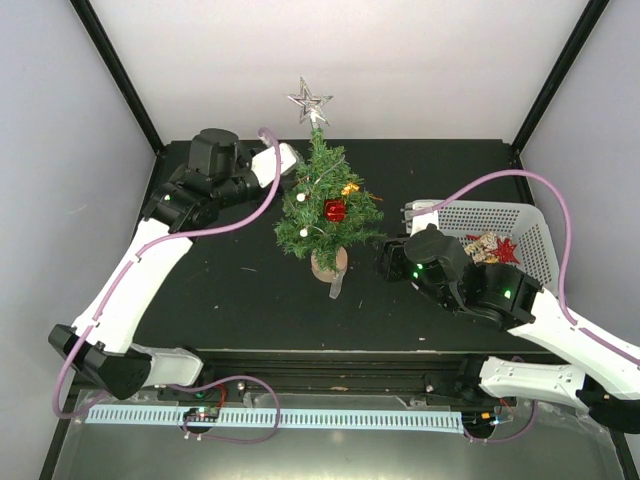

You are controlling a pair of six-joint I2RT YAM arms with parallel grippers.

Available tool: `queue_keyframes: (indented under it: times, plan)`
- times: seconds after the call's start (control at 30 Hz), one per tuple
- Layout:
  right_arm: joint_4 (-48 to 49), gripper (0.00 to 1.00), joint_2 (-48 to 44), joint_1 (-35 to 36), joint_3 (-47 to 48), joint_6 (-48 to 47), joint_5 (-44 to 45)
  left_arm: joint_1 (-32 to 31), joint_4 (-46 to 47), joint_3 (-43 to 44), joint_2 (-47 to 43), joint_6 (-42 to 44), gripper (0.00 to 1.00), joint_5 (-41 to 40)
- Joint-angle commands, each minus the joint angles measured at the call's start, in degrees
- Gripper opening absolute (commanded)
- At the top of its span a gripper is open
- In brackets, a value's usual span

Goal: Decorate the small christmas tree

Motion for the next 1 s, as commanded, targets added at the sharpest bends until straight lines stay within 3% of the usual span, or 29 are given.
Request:
queue_keyframes:
  times: [0.0,0.17,0.3,0.6,0.97]
  plan:
    - [0.4,0.75,-0.58,-0.34,-0.7,-0.41,0.36,0.64,0.93,-2.08,-1.54,-0.66,0.57,-5.56]
    - [-2.1,0.87,-0.56,-0.44,0.53,-1.59,1.51,4.15,-1.48,-5.12,-7.26,-2.36,0.63,-5.25]
    - [-4.65,0.95,-0.45,-0.54,2.76,-3.93,0.74,8.93,-6.64,-6.32,-14.14,-3.23,0.68,4.63]
    - [-12.41,0.98,-3.55,-0.52,9.69,-8.93,-0.83,9.36,-20.19,-7.98,-30.66,-1.08,0.7,16.93]
    - [-13.23,0.99,-20.16,-0.54,10.66,-13.94,-3.19,9.36,-29.08,-9.04,-42.46,0.05,0.71,25.31]
